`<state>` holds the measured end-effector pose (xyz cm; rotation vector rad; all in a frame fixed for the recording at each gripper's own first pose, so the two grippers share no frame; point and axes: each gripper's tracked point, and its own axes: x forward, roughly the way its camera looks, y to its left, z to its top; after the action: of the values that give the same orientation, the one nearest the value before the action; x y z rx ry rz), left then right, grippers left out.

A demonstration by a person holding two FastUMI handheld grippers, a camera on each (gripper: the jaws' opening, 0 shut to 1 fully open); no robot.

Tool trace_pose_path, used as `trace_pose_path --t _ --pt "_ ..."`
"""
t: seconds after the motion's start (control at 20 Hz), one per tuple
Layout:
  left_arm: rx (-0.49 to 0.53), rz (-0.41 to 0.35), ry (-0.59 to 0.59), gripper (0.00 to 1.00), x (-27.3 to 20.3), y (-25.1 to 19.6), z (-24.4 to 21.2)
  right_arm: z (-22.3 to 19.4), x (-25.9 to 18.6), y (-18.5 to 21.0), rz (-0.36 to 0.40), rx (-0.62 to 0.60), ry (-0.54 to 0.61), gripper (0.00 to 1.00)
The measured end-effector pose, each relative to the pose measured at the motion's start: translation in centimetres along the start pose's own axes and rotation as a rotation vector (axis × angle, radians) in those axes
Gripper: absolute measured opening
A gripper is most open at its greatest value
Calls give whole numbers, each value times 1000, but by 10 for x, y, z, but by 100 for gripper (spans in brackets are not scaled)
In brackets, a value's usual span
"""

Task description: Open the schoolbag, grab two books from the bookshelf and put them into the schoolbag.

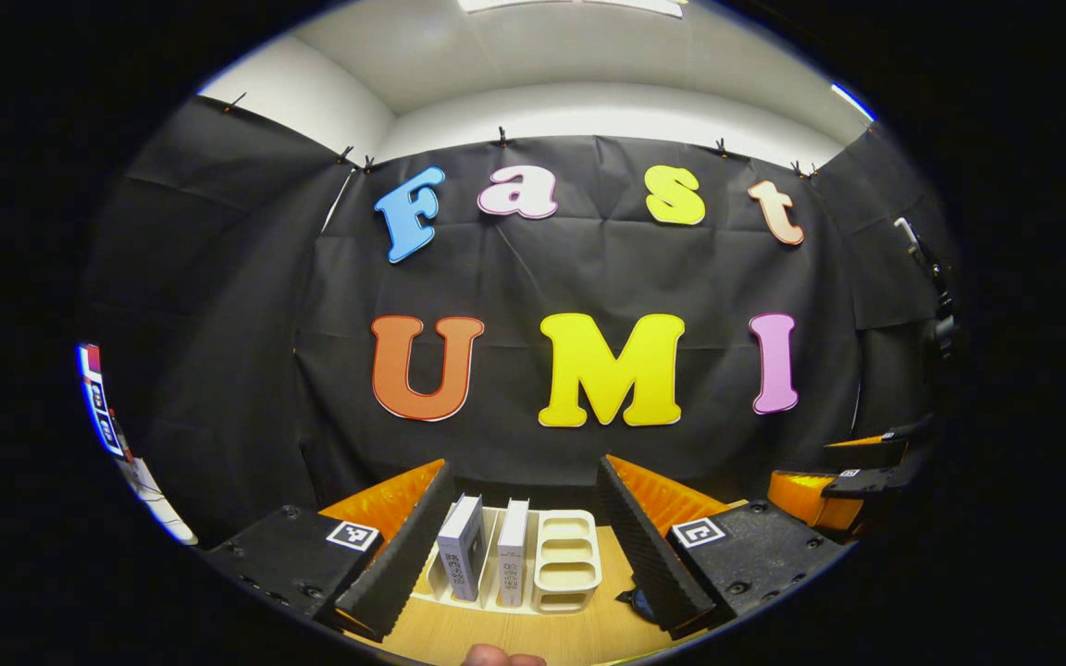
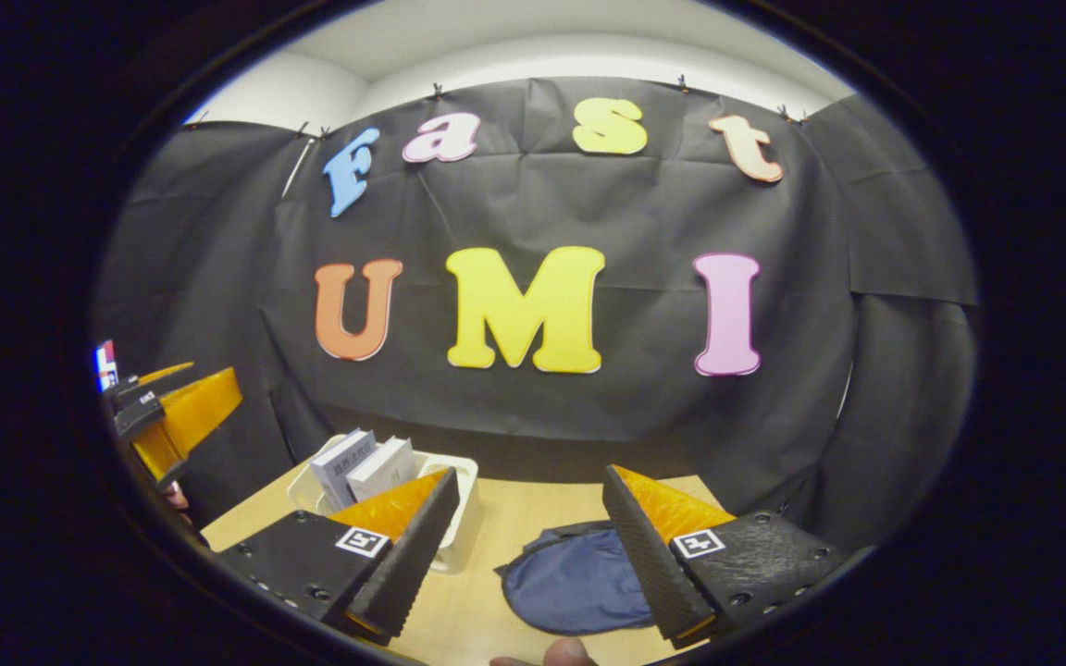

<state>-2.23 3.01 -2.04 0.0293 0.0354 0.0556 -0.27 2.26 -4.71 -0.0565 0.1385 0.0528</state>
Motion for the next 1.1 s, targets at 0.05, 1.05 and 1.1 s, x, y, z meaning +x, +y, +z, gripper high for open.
trace_pose_path --t 0.05,1.05,1.1 --pt "2 -2 -12 99 -4 0 2 -10 -2 1 10 -16 20 95" --pt "40 26 49 99 -17 18 -40 -267 63 16 20 -307 705 96" --pt "46 20 48 99 -17 19 -40 -277 67 14 10 -313 738 96"
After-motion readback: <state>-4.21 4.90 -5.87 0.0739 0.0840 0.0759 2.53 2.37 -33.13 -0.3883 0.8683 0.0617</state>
